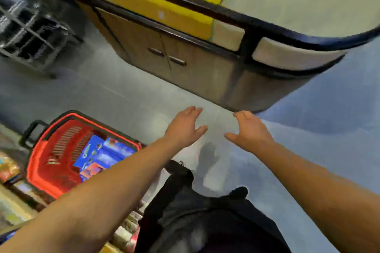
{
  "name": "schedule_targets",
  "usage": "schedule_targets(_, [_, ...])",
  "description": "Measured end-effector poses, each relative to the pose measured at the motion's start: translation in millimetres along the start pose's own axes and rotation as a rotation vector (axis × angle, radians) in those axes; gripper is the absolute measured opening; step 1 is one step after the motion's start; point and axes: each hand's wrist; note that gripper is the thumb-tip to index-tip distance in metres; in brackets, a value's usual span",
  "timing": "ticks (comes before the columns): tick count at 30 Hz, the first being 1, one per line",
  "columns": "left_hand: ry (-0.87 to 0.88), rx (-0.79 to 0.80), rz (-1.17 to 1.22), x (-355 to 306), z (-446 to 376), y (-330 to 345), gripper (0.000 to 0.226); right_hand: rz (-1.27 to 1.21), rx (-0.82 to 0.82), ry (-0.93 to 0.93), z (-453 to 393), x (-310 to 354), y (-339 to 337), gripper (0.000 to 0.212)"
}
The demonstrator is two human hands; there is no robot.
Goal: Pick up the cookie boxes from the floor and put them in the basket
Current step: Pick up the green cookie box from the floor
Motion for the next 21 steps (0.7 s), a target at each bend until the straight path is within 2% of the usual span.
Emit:
schedule_targets(8, [0.236, 0.136, -0.104, -202.8, -30.9, 125.9, 0.069, -0.155, -0.151, 0.337, 113.6, -210.2, 1.2, 0.079])
schedule_targets(15, [0.361, 0.21, -0.129, -327.7, -67.8, 189.8, 0.069, -0.237, -0.227, 0.551, 168.4, -327.9, -12.9, 0.078])
schedule_targets(21, [0.454, 0.242, -0.124, -420.3, -139.4, 227.3, 0.069, -0.253, -0.266, 0.663, 165.4, -426.1, -38.0, 0.077])
Point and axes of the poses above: each hand's wrist, its own z-axis away from the middle knuckle, its own y-axis out of the palm, x = y × z, and after that the axes turned 12 degrees about z, right-handed
